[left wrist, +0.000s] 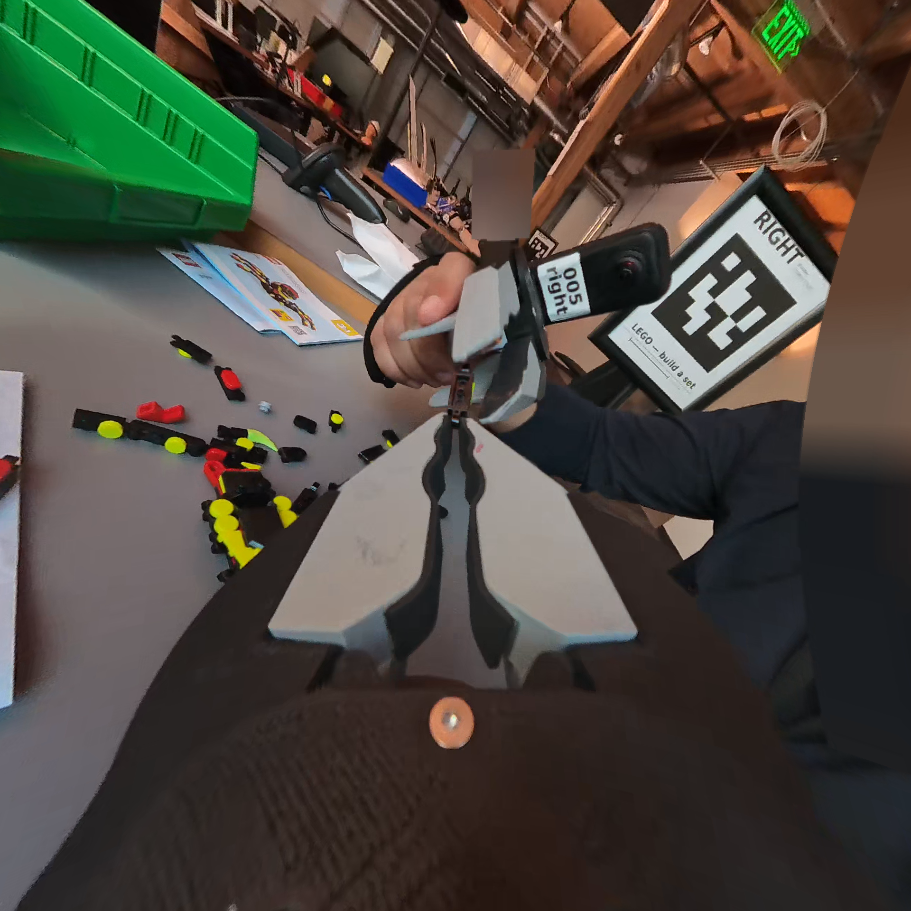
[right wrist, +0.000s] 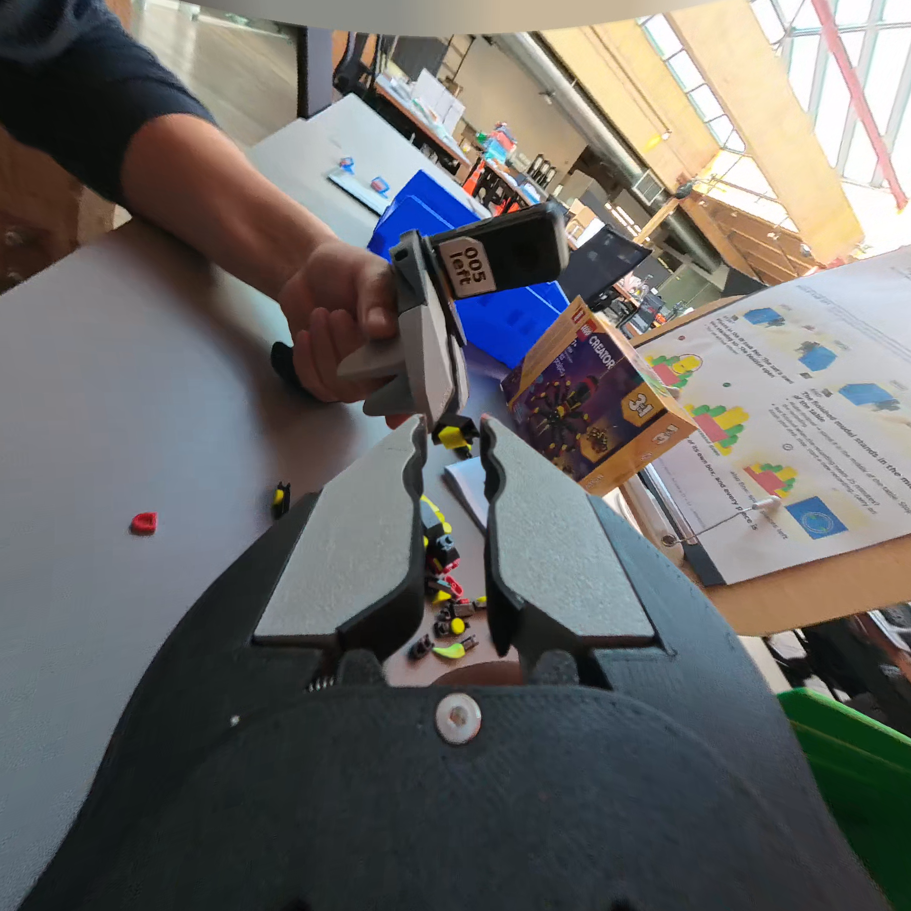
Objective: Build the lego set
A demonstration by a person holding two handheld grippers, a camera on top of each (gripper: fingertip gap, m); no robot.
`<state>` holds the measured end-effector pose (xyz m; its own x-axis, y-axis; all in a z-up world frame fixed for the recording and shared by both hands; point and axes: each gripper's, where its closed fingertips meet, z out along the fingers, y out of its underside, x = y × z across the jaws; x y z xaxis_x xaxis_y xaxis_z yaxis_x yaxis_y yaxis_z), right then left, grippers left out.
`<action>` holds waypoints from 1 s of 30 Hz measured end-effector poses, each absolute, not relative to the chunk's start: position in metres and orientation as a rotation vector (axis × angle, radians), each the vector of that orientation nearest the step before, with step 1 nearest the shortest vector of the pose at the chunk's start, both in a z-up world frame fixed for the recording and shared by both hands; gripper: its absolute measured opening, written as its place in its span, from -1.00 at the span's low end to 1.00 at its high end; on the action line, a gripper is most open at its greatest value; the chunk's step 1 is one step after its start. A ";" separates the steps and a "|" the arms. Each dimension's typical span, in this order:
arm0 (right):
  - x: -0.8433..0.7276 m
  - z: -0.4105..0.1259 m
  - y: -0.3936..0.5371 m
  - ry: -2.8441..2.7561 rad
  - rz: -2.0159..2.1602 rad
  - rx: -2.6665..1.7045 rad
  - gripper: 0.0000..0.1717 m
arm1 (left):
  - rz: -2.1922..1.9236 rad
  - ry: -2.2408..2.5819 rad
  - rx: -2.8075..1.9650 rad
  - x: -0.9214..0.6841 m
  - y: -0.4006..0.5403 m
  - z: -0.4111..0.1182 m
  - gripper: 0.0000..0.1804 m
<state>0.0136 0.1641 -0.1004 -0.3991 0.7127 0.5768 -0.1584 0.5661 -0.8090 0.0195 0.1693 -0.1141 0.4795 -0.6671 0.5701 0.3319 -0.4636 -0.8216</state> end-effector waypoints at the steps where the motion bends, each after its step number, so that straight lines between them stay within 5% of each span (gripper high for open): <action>1: 0.012 -0.102 0.165 -1.734 0.989 -0.457 -0.81 | -1.200 0.286 -1.686 0.020 0.169 -0.114 -1.00; 30: -0.012 -0.100 0.192 -1.598 0.567 -0.526 -0.84 | -0.953 0.112 -1.611 -0.006 0.190 -0.108 -1.00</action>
<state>-0.0119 0.1922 -0.1003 -0.0976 0.6336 0.7675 0.0076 0.7716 -0.6361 -0.0056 0.1901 -0.1076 0.6594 -0.5515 0.5108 0.4182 -0.2956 -0.8589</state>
